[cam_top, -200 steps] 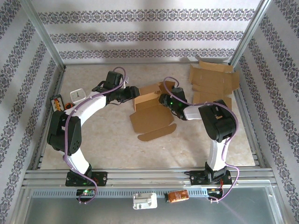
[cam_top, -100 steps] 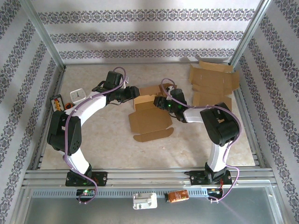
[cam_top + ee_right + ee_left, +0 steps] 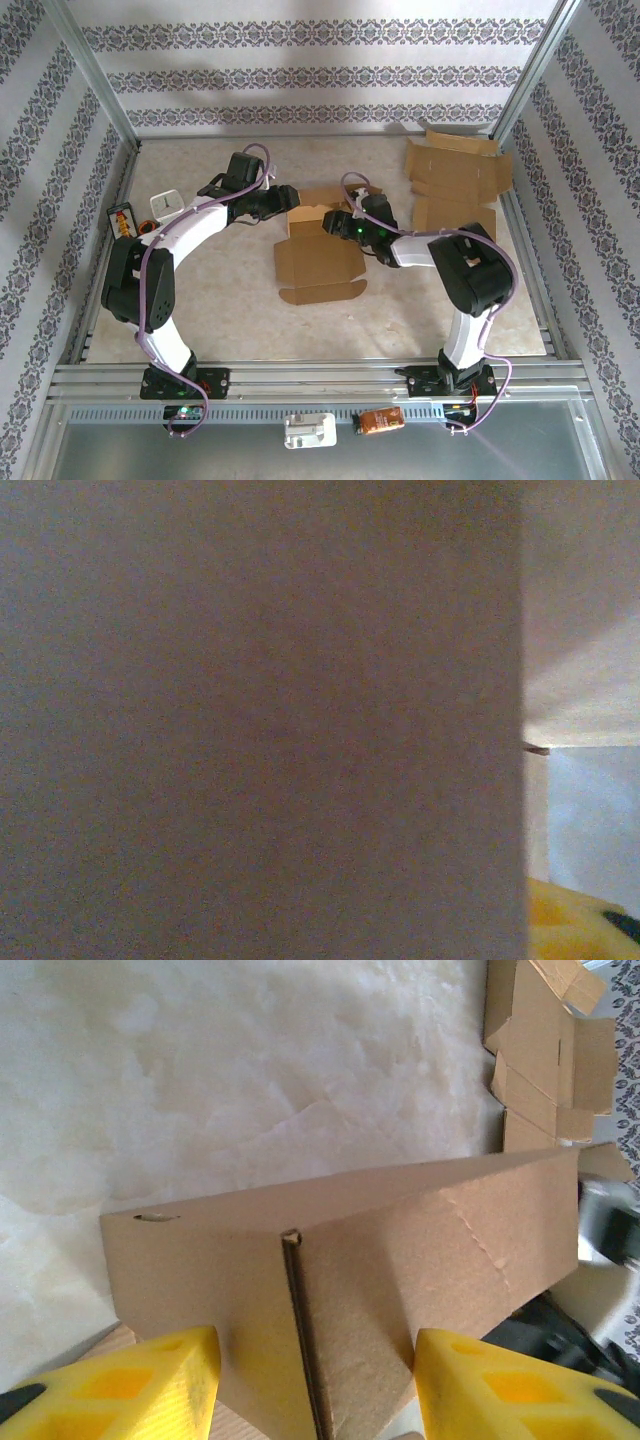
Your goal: Fold the paper box
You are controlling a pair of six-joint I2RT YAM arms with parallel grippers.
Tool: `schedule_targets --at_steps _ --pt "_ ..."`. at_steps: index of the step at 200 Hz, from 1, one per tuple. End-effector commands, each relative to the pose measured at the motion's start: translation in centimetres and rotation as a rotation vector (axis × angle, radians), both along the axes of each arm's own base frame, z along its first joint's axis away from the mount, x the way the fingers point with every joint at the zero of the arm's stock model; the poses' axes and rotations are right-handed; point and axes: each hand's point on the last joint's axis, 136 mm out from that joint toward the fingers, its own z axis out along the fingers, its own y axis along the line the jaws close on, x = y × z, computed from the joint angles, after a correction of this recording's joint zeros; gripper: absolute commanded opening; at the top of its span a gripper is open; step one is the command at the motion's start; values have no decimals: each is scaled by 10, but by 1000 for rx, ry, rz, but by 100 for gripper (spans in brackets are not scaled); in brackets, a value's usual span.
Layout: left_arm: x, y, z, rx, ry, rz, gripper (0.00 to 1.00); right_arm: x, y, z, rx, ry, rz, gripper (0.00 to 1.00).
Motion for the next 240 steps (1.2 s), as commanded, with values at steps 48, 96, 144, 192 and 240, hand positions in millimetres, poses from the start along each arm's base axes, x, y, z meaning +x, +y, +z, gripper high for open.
schedule_targets --at_steps 48,96,144,192,240 --pt "1 3 -9 18 22 -3 53 -38 -93 69 -251 -254 -71 78" --pt "3 2 -7 10 20 0 53 -22 -137 75 -516 -349 31 92" --pt "0 1 -6 12 25 -13 53 18 -118 56 -520 -293 169 89" --pt "0 2 -7 16 33 -11 53 51 -98 42 -405 -166 228 76" --pt "3 0 -4 5 29 -11 54 45 -85 22 -262 12 195 60"
